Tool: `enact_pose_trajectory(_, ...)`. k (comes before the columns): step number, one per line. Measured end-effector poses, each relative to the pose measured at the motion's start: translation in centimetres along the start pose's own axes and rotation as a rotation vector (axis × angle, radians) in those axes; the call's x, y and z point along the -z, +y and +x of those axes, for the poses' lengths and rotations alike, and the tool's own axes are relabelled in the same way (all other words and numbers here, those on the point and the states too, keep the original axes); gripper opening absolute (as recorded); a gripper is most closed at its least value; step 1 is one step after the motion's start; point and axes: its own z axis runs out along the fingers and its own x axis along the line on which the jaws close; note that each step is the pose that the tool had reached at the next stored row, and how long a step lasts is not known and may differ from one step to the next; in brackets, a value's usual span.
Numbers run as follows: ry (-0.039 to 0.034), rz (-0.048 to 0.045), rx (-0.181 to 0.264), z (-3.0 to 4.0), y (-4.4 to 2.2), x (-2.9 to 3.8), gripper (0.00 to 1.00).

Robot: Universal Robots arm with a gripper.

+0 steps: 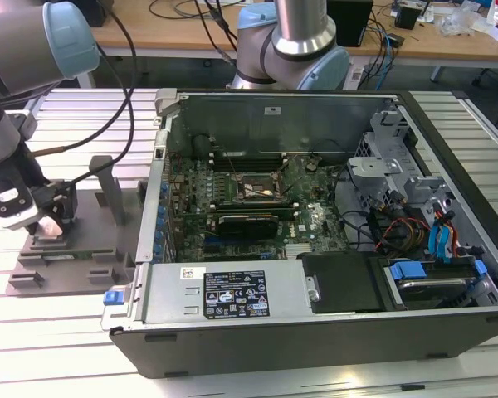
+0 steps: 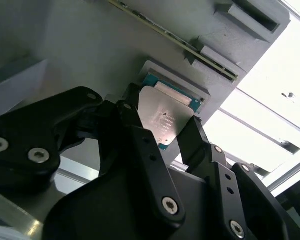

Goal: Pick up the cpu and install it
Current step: 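Pick up the cpu and move it towards the insertion slot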

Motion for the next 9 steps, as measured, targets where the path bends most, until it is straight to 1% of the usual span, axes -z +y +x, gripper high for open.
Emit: enact_pose_trajectory(9, -0.0001, -0.0001, 0.0, -0.02, 0.02, 0.61, 0.55)
